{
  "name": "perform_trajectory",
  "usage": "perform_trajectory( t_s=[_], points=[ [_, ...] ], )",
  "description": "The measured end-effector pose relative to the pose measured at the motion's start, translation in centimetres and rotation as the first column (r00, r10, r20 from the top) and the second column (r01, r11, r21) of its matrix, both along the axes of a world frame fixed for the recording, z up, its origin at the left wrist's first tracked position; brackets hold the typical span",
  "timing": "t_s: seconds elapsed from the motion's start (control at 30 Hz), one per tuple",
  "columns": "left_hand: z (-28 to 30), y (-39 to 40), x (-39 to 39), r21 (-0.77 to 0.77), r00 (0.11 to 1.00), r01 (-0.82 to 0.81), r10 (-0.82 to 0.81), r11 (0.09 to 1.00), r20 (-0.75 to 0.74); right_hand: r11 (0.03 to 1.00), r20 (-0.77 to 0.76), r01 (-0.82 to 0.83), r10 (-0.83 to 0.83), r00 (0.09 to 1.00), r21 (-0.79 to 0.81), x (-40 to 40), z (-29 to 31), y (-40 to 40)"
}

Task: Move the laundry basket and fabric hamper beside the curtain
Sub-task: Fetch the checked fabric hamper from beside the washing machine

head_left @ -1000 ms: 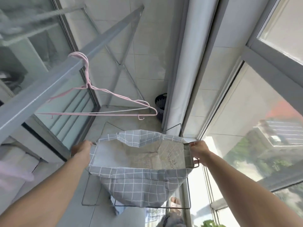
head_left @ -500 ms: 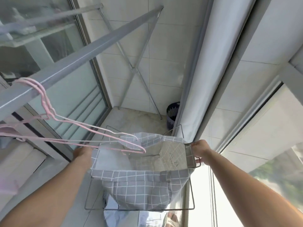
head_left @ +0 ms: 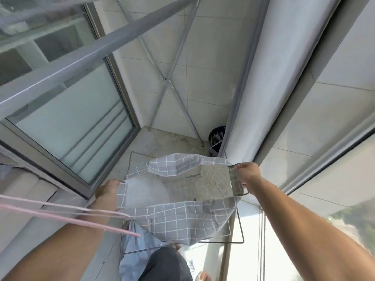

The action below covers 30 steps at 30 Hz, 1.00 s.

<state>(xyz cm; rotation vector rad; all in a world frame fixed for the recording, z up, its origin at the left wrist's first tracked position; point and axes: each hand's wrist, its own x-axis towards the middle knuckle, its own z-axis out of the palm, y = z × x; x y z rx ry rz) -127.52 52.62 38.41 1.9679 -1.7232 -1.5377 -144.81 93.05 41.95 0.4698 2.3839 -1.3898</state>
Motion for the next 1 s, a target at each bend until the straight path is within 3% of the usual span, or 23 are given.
perform_trajectory(
  t_s=[0.33, 0.63, 0.8, 1.0],
  points=[
    [-3.1, -5.3, -5.5, 0.163, 0.994, -0.066, 0.078, 0.984, -0.07, 0.994, 0.087, -0.109, 0.107, 0.99, 0.013, -9.1, -0.6, -6.4],
    [-2.9, -10.0, -6.9, 0.291, 0.958, -0.173, 0.229, 0.941, -0.171, 0.935, 0.062, -0.317, 0.311, 0.948, 0.158, -16.1, 0.7, -16.1],
    [-4.2, -11.7, -5.1, 0.326, 0.91, -0.27, 0.35, 0.906, -0.221, 0.798, 0.089, -0.549, 0.545, 0.833, 0.249, -17.2, 2.1, -22.1],
    [-5.2, -12.4, -1.4, 0.356, 0.837, -0.377, 0.479, 0.855, -0.264, 0.653, 0.111, -0.7, 0.704, 0.702, 0.289, -17.6, 1.9, -27.4]
  ],
)
